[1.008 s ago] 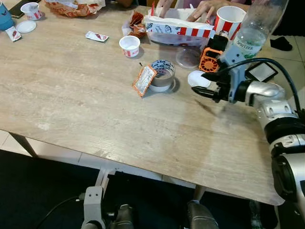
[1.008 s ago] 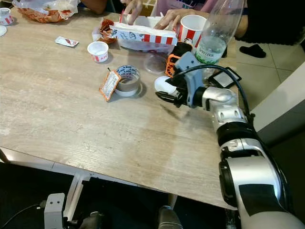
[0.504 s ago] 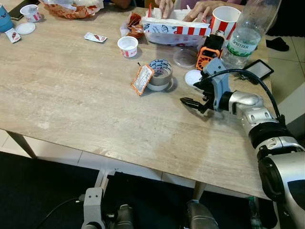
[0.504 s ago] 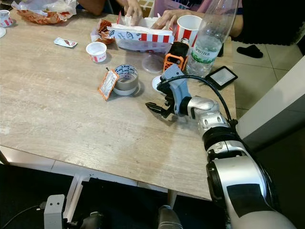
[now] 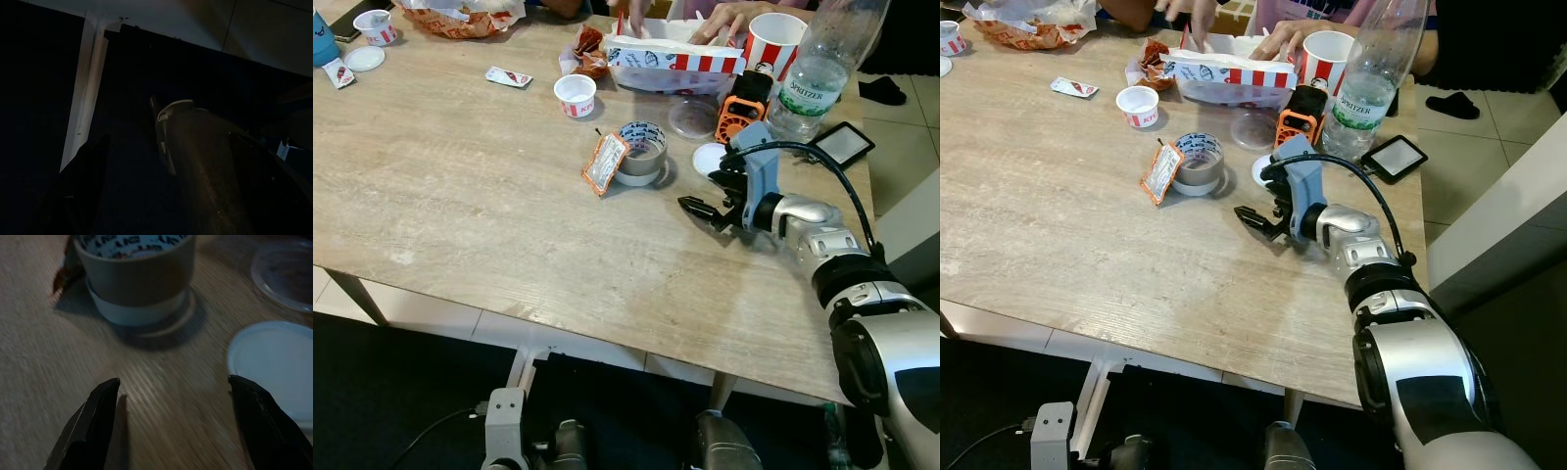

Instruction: Restocking fridge

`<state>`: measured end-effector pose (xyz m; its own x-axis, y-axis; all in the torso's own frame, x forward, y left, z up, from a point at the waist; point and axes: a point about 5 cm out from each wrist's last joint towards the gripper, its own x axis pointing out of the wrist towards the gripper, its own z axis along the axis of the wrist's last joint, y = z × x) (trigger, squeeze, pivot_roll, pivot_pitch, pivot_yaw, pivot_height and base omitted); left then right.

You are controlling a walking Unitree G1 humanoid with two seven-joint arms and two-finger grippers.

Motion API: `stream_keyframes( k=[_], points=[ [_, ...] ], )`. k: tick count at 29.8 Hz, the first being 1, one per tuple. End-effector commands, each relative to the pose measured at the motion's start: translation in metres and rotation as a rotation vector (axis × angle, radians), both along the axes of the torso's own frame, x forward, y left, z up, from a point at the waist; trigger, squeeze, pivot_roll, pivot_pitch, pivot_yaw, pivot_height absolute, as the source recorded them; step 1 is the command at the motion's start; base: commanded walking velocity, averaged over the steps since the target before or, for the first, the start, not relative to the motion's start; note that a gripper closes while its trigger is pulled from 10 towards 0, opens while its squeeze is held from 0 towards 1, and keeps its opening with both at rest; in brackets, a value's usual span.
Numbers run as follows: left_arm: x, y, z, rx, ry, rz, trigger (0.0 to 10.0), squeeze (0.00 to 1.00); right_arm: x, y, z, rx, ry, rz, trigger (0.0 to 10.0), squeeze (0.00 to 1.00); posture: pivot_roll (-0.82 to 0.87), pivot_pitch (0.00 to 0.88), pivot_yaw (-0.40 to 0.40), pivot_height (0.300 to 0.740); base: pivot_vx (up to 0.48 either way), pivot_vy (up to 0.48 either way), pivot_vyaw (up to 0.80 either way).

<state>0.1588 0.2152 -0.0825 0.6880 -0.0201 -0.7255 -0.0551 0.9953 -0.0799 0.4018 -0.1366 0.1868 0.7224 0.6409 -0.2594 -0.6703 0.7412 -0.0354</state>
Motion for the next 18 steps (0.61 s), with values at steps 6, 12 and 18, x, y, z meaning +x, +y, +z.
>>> stream_keyframes(
  k=[6,12,18],
  points=[
    [-0.0139,-0.0033,-0.0064,-0.007,0.041,-0.006,10.0,0.0,0.0018,0.0046,0.0,0.032,-0.007,-0.034,10.0,0.0,-0.06,0.235,-0.008,0.74,0.0,0.0,0.0],
    [-0.0148,-0.0004,-0.0061,-0.003,0.041,-0.005,10.0,0.0,0.0038,0.0044,-0.0001,-0.001,-0.01,-0.08,10.0,0.0,-0.05,0.242,-0.006,0.74,0.0,0.0,0.0],
    [-0.015,0.0005,-0.0059,-0.001,0.04,-0.004,10.0,0.0,0.0046,0.0034,-0.0003,-0.015,-0.005,-0.101,10.0,0.0,-0.04,0.247,-0.004,0.74,0.0,0.0,0.0]
  ],
)
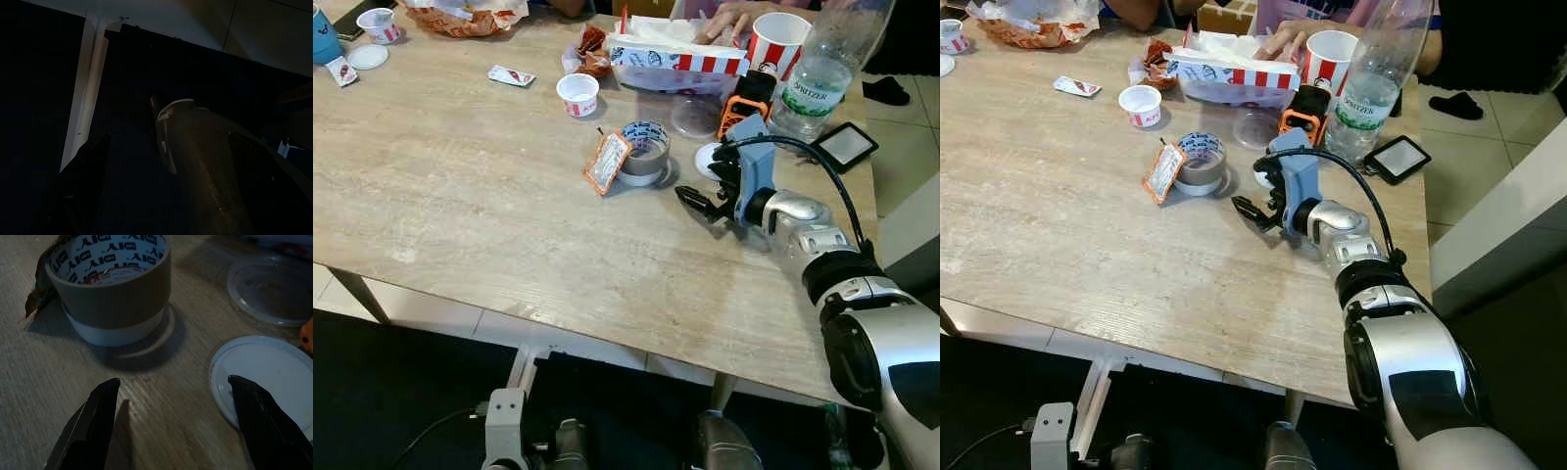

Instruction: Restocking fridge

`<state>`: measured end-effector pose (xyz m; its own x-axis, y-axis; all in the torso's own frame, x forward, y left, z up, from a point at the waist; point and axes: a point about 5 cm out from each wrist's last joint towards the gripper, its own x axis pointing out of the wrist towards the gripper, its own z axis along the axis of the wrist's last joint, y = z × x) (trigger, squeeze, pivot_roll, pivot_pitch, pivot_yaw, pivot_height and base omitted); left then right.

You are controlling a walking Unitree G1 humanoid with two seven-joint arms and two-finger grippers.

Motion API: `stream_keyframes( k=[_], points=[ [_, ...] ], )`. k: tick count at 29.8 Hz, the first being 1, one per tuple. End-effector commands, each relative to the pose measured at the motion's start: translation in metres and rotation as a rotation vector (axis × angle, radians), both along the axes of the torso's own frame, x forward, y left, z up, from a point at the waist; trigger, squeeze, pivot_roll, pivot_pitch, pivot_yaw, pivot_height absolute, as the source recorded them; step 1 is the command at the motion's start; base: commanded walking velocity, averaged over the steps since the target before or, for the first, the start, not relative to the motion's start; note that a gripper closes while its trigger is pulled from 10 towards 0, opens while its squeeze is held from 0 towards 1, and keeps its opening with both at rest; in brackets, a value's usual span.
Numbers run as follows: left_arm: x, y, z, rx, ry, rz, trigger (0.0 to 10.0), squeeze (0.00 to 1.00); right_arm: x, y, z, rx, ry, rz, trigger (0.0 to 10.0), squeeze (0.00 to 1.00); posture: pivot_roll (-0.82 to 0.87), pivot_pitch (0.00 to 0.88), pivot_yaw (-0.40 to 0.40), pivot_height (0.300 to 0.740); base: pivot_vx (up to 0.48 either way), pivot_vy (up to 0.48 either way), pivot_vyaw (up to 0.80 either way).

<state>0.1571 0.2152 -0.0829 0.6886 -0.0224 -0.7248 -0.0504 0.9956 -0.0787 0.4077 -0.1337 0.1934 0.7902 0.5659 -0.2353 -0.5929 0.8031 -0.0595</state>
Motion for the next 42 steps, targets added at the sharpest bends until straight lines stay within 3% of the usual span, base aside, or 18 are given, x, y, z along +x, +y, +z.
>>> stream_keyframes(
  k=[1,24,25,26,27,28,30,31,42],
  points=[
    [-0.013,0.001,-0.005,-0.001,0.041,0.0,10.0,0.0,-0.001,0.0,-0.007,-0.017,0.033,-0.007,10.0,0.0,-0.04,0.247,-0.002,0.74,0.0,0.0,0.0],
    [-0.012,0.001,-0.005,0.001,0.036,-0.01,10.0,0.0,-0.002,-0.008,-0.019,-0.095,0.114,-0.092,10.0,0.0,-0.04,0.224,0.001,0.74,0.0,0.0,0.0],
    [-0.012,-0.001,-0.005,-0.001,0.035,-0.013,10.0,0.0,-0.003,-0.01,-0.021,-0.11,0.137,-0.095,9.3,0.0,-0.05,0.222,0.002,0.74,0.0,0.0,0.0],
    [-0.012,-0.001,-0.005,-0.001,0.035,-0.013,10.0,0.0,-0.003,-0.01,-0.021,-0.11,0.137,-0.095,9.3,0.0,-0.05,0.222,0.002,0.74,0.0,0.0,0.0],
    [-0.012,-0.001,-0.005,-0.001,0.035,-0.015,10.0,0.0,-0.003,-0.011,-0.022,-0.115,0.144,-0.095,7.1,0.0,-0.05,0.222,0.002,0.74,0.0,0.0,0.0],
    [-0.011,-0.001,-0.005,-0.002,0.033,-0.015,10.0,0.0,-0.003,-0.011,-0.023,-0.121,0.152,-0.097,4.3,0.0,-0.05,0.236,0.003,0.74,0.0,0.0,0.0],
    [-0.011,0.0,-0.004,-0.002,0.033,-0.01,10.0,0.0,-0.005,-0.011,-0.026,-0.135,0.172,-0.094,2.6,0.0,-0.05,0.238,0.007,0.74,0.0,0.0,0.0],
    [-0.011,0.0,-0.004,-0.002,0.033,-0.011,10.0,0.0,-0.005,-0.011,-0.027,-0.144,0.178,-0.092,0.2,0.0,-0.05,0.236,0.01,0.74,0.0,0.0,0.0],
    [-0.009,0.0,-0.004,-0.002,0.031,-0.01,10.0,0.0,-0.006,-0.013,-0.028,-0.156,0.195,-0.085,0.0,0.0,-0.05,0.232,0.004,0.74,0.0,0.0,0.0]
  ],
)
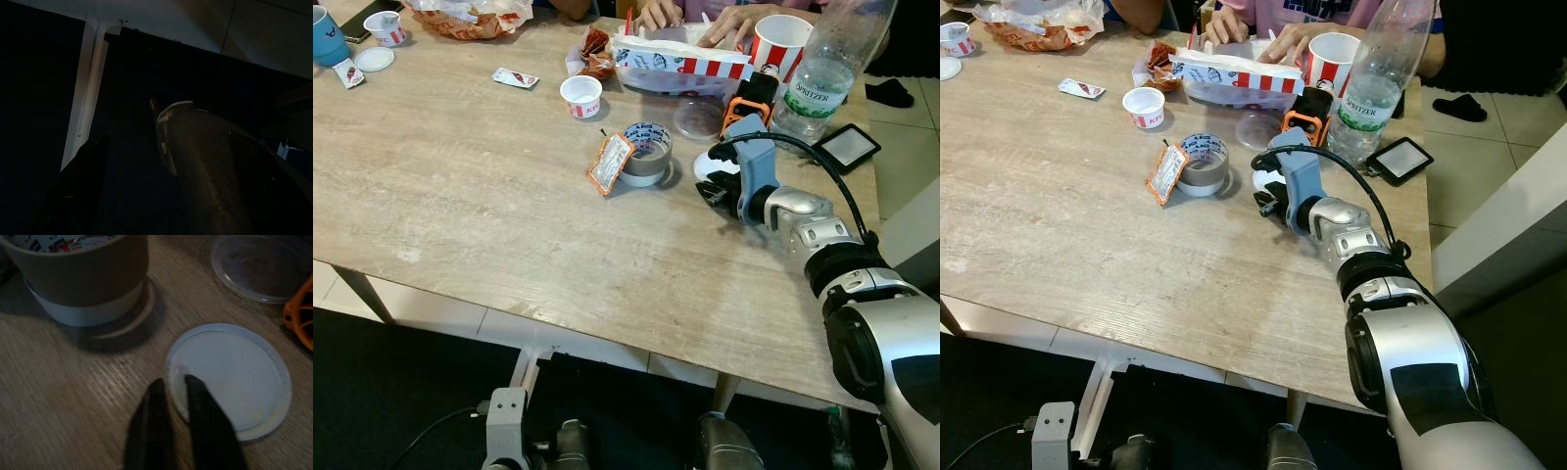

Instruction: Restocking fridge

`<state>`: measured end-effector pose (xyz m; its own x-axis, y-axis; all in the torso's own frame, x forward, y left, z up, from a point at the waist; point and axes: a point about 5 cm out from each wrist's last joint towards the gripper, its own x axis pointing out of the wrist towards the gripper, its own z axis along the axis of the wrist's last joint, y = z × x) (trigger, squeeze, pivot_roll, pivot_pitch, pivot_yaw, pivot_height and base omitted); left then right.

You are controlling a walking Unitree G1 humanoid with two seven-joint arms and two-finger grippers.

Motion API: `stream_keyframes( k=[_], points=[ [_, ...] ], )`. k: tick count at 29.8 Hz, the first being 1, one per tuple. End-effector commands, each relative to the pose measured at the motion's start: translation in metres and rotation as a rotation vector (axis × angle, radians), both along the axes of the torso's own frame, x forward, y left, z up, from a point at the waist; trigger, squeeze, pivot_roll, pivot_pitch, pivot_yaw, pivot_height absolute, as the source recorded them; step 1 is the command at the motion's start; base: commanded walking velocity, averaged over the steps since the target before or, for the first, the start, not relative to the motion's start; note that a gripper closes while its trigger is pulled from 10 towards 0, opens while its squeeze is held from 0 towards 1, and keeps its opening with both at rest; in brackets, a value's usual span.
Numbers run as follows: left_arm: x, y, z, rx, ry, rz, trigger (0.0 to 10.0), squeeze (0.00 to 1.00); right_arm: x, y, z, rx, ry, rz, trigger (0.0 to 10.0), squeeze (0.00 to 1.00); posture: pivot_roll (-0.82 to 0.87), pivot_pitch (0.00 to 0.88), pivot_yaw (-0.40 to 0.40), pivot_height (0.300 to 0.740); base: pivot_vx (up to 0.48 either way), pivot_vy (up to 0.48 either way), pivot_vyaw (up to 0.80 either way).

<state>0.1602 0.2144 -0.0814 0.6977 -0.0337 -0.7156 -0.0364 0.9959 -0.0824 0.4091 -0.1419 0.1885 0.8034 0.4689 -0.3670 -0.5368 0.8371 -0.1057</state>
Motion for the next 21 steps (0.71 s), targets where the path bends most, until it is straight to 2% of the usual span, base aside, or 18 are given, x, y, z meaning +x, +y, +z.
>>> stream_keyframes(
  k=[1,11,21],
  points=[
    [-0.011,0.0,-0.005,-0.001,0.041,0.005,10.0,0.0,-0.007,-0.005,-0.023,-0.041,0.112,-0.005,0.0,0.0,-0.06,0.232,0.003,0.74,0.0,0.0,0.0],
    [-0.007,-0.004,-0.005,-0.005,0.039,-0.001,10.0,0.0,-0.009,-0.006,-0.025,-0.064,0.139,0.037,0.0,0.0,-0.06,0.216,0.002,0.74,0.0,0.0,0.0],
    [-0.002,-0.005,-0.003,-0.008,0.032,-0.002,10.0,0.0,-0.007,-0.002,-0.006,0.058,0.121,0.132,0.0,0.0,-0.06,0.199,-0.001,0.74,0.0,0.0,0.0]
  ],
)
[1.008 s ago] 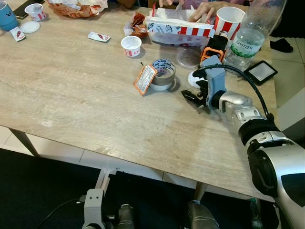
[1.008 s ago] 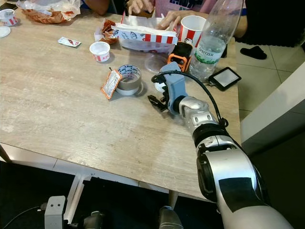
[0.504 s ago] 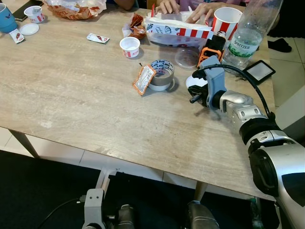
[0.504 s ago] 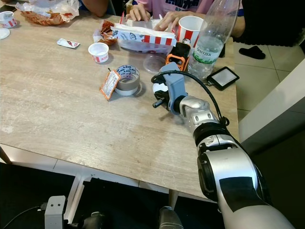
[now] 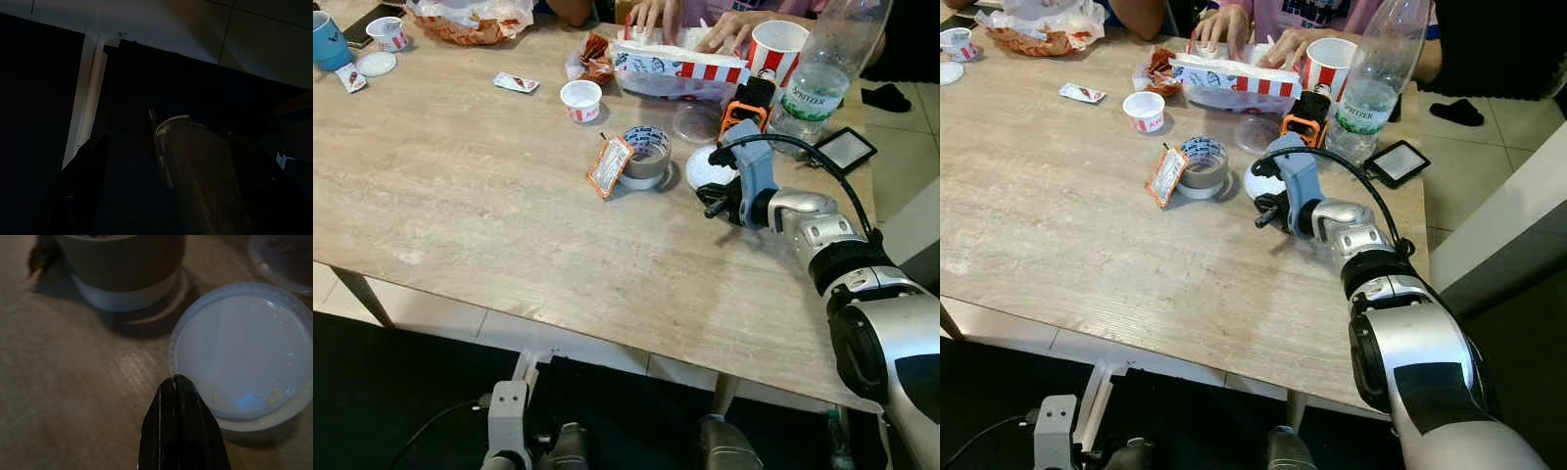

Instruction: Restocking fridge

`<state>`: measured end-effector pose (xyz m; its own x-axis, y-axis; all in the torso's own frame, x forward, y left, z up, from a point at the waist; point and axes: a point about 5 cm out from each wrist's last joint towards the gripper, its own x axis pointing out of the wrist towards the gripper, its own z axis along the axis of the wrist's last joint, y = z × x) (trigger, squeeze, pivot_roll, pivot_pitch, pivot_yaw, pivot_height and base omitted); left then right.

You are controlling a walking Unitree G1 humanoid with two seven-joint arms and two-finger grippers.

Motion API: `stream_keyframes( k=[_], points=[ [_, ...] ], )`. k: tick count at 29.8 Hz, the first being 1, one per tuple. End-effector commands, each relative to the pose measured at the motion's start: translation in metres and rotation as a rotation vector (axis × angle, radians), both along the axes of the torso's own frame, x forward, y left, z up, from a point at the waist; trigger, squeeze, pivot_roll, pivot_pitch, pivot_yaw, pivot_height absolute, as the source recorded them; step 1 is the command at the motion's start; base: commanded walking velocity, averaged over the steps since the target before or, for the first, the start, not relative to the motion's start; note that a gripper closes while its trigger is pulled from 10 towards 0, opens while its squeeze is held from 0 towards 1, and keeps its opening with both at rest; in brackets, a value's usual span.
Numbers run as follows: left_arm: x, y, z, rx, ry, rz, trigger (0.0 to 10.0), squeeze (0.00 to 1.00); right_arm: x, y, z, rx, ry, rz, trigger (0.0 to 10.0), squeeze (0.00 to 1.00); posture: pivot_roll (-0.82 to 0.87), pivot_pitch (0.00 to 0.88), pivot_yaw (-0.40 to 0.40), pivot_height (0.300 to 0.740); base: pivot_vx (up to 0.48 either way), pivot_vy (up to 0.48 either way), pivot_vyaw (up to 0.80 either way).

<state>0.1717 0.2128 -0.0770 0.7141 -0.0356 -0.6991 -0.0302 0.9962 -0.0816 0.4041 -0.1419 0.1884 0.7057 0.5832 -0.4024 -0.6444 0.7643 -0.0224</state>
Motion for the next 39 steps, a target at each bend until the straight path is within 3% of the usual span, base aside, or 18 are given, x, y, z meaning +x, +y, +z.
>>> stream_keyframes(
  k=[1,13,15,24,28,32,36,37,39],
  points=[
    [-0.013,-0.004,-0.007,-0.011,0.054,0.002,10.0,0.0,-0.002,-0.003,-0.002,0.023,0.04,0.02,0.0,0.0,-0.06,0.198,-0.001,0.74,0.0,0.0,0.0],
    [-0.009,-0.01,-0.007,-0.021,0.052,-0.003,10.0,0.0,-0.009,-0.02,0.02,0.078,0.01,0.229,0.0,0.0,-0.07,0.177,-0.008,0.74,0.0,0.0,0.0],
    [-0.009,-0.011,-0.007,-0.023,0.055,-0.007,10.0,0.0,-0.013,-0.023,0.025,0.115,-0.003,0.313,0.0,0.0,-0.07,0.167,-0.009,0.74,0.0,0.0,0.0],
    [-0.003,-0.011,-0.005,-0.023,0.042,0.0,10.0,0.0,-0.024,-0.021,0.03,0.225,0.0,0.511,0.0,0.0,-0.07,0.146,-0.012,0.74,0.0,0.0,0.0],
    [-0.001,-0.007,-0.003,-0.032,0.027,0.019,10.0,0.0,-0.026,-0.019,0.03,0.277,-0.007,0.53,0.0,0.0,-0.07,0.142,-0.013,0.74,0.0,0.0,0.0],
    [0.005,0.021,0.007,-0.053,-0.04,0.147,10.0,0.0,-0.034,-0.012,0.029,0.438,-0.055,0.615,0.0,0.0,-0.05,0.132,-0.006,0.74,0.0,0.0,0.0],
    [0.003,0.038,0.01,-0.021,-0.046,0.22,10.0,0.0,-0.038,-0.008,0.026,0.466,-0.059,0.645,0.0,0.0,-0.04,0.127,0.003,0.74,0.0,0.0,0.0],
    [0.001,0.051,0.013,0.0,-0.05,0.282,10.0,0.0,-0.039,-0.005,0.024,0.478,-0.057,0.655,0.0,0.0,-0.04,0.127,0.003,0.74,0.0,0.0,0.0],
    [0.001,0.051,0.013,0.0,-0.05,0.282,10.0,0.0,-0.039,-0.005,0.024,0.478,-0.057,0.655,0.0,0.0,-0.04,0.127,0.003,0.74,0.0,0.0,0.0]
  ],
)
